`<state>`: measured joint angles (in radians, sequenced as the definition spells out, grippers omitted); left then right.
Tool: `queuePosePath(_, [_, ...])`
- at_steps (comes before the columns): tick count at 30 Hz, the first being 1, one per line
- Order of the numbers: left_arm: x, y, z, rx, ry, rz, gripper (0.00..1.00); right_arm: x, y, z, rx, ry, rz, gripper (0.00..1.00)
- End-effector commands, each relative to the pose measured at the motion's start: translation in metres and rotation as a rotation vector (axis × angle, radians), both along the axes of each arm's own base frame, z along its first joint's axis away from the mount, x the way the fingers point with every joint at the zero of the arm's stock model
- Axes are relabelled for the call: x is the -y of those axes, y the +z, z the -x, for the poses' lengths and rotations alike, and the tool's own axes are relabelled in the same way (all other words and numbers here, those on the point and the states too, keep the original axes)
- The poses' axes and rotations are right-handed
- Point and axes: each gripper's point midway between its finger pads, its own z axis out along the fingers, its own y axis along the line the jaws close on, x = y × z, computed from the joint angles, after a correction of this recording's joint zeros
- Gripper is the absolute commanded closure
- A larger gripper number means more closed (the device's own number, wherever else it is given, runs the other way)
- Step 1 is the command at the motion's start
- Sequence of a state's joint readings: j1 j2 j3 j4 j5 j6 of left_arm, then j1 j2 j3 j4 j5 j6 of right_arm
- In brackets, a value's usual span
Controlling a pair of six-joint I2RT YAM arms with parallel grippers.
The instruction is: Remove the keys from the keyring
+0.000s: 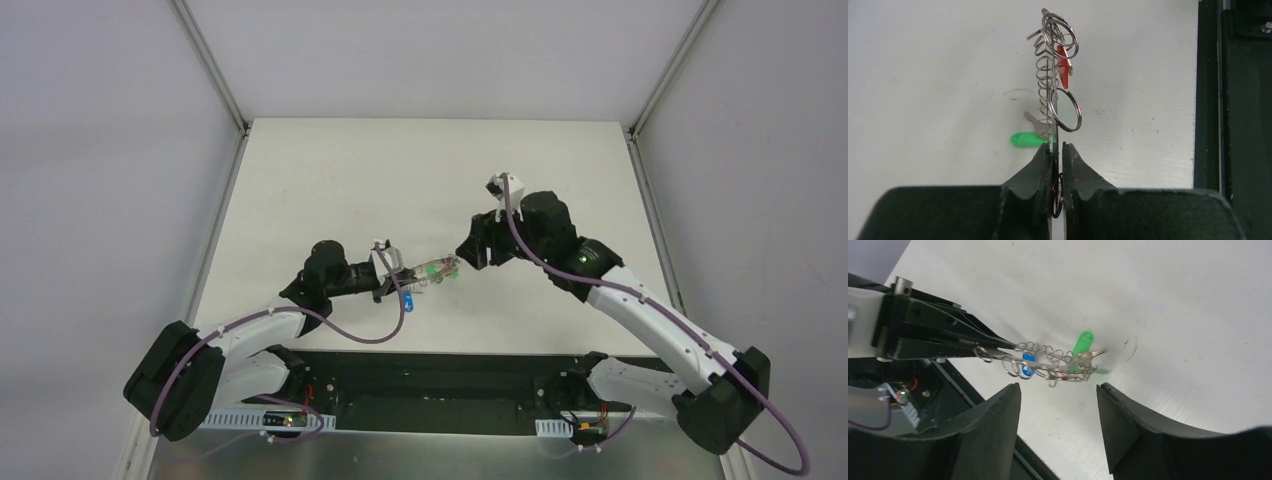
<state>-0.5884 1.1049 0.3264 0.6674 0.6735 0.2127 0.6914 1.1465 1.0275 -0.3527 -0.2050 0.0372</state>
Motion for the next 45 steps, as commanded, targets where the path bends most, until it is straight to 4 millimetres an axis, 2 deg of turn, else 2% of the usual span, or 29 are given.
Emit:
queuePosePath(1, [0.004,0.038,0.011,0.388,-0.162,-0.004,1.00,0.009,0.041,-0.013,0.424,0.044,-0.097,0.36])
queuePosePath(5, [0.002,0.068,-0.009,0.565,-0.137,-0.082,1.00,0.025,0.057,-0.017,0.713,-0.001,-0.148,0.39])
queuePosePath(9, [0.002,0.093,-0.024,0.727,-0.161,-0.185,1.00,0.028,0.061,-0.019,0.805,0.052,-0.091,0.39])
queuePosePath(13, [0.005,0.123,-0.030,0.847,-0.177,-0.212,1.00,0.017,0.077,-0.004,0.941,0.185,-0.113,0.39])
queuePosePath(15, [0.006,0.133,-0.029,0.877,-0.201,-0.221,1.00,0.009,0.074,0.011,1.031,0.347,-0.058,0.40])
queuePosePath(17, [0.006,0.141,-0.026,0.906,-0.225,-0.233,1.00,0.005,0.069,0.021,1.077,0.479,0.010,0.47])
queuePosePath(20, [0.005,0.153,-0.025,0.939,-0.229,-0.241,1.00,0.006,0.070,0.023,1.113,0.545,0.071,0.48])
queuePosePath(24, [0.004,0.165,-0.022,0.966,-0.241,-0.246,1.00,0.008,0.068,0.023,1.206,0.615,0.159,0.45])
queuePosePath(26, [0.005,0.169,-0.016,0.963,-0.270,-0.238,1.00,0.006,0.063,0.026,1.264,0.689,0.206,0.48])
queuePosePath(35, [0.008,0.181,0.014,0.974,-0.370,-0.140,1.00,-0.004,0.080,0.024,1.363,0.726,0.227,0.48])
queuePosePath(40, [0.010,0.181,0.017,0.972,-0.387,-0.131,1.00,-0.015,0.084,0.034,1.384,0.779,0.185,0.49])
queuePosePath(45, [0.014,0.187,0.017,0.984,-0.398,-0.099,1.00,-0.024,0.074,0.042,1.362,0.842,0.165,0.51])
